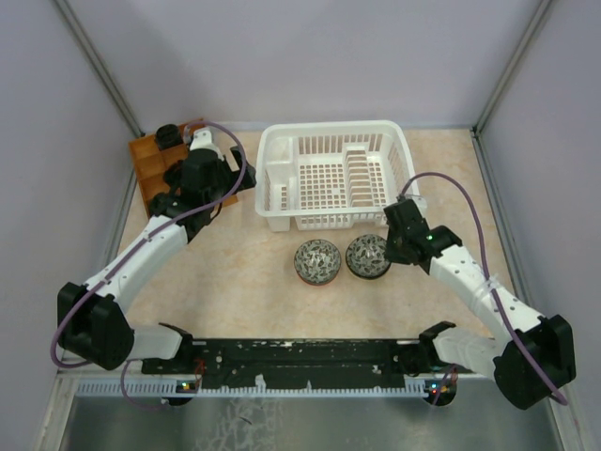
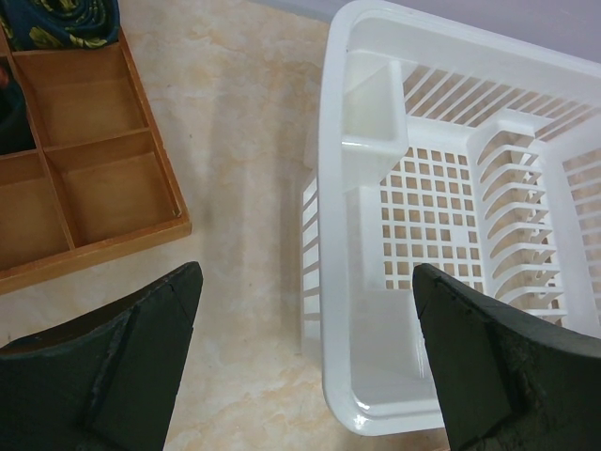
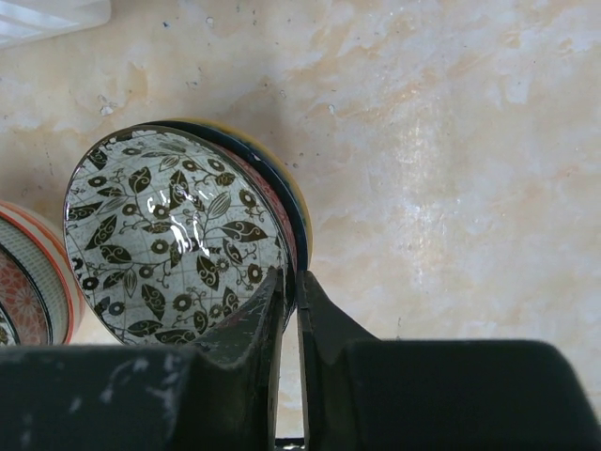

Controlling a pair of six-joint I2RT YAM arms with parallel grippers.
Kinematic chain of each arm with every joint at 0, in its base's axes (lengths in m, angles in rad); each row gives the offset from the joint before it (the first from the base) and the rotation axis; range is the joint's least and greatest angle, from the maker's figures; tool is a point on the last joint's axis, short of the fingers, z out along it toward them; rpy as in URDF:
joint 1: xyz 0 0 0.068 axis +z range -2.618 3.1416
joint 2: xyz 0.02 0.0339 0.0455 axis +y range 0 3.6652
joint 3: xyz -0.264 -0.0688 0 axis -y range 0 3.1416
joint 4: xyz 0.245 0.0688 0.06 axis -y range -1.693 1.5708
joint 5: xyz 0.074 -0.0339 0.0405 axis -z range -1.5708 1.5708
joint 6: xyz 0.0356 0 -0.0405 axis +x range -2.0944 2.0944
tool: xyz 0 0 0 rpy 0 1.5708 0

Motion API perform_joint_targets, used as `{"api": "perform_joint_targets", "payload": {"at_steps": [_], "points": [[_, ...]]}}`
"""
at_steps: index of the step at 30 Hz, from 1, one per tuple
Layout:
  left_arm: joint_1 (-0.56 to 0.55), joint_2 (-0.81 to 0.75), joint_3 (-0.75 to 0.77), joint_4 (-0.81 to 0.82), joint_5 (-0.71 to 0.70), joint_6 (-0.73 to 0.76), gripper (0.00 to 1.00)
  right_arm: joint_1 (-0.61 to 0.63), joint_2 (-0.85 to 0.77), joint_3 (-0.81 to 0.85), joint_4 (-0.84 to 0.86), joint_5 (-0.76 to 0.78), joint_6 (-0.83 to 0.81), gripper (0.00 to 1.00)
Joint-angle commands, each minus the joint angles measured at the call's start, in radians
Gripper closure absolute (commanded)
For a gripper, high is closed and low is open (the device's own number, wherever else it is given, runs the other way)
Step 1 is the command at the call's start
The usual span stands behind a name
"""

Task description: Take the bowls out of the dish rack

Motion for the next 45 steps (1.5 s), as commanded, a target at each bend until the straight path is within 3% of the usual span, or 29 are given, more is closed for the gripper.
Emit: {"api": "perform_joint_targets", "payload": {"at_steps": [1, 7, 21, 22, 27, 34, 37, 45], "points": [[-0.004, -0.010, -0.006, 0.027, 0.012, -0.005, 0.01, 0.007, -0.024, 0.015, 0.010, 0.022, 0.001, 0.90], [-0.005, -0.012, -0.002, 0.027, 0.013, -0.006, 0.01, 0.006, -0.021, -0.003, 0.018, 0.025, 0.007, 1.00], [-0.006, -0.001, 0.006, 0.026, 0.020, -0.009, 0.01, -0.034, -0.052, -0.084, 0.071, -0.004, 0.019, 1.00], [-0.006, -0.002, 0.006, 0.025, 0.020, -0.009, 0.01, -0.034, -0.051, -0.082, 0.070, -0.008, 0.018, 0.97], [-0.006, -0.003, 0.009, 0.023, 0.020, -0.006, 0.01, -0.034, -0.062, -0.070, 0.062, 0.001, 0.019, 0.63], [-0.006, -0.020, 0.012, 0.017, 0.012, -0.006, 0.01, -0.035, -0.156, -0.033, 0.019, 0.087, 0.046, 0.34], [-0.006, -0.030, 0.015, 0.022, 0.026, 0.001, 0.01, -0.036, -0.230, -0.041, 0.030, 0.156, 0.078, 0.02], [-0.006, -0.088, -0.008, 0.016, -0.023, -0.005, 0.01, -0.228, -0.372, -0.071, 0.113, 0.115, 0.169, 0.01]]}}
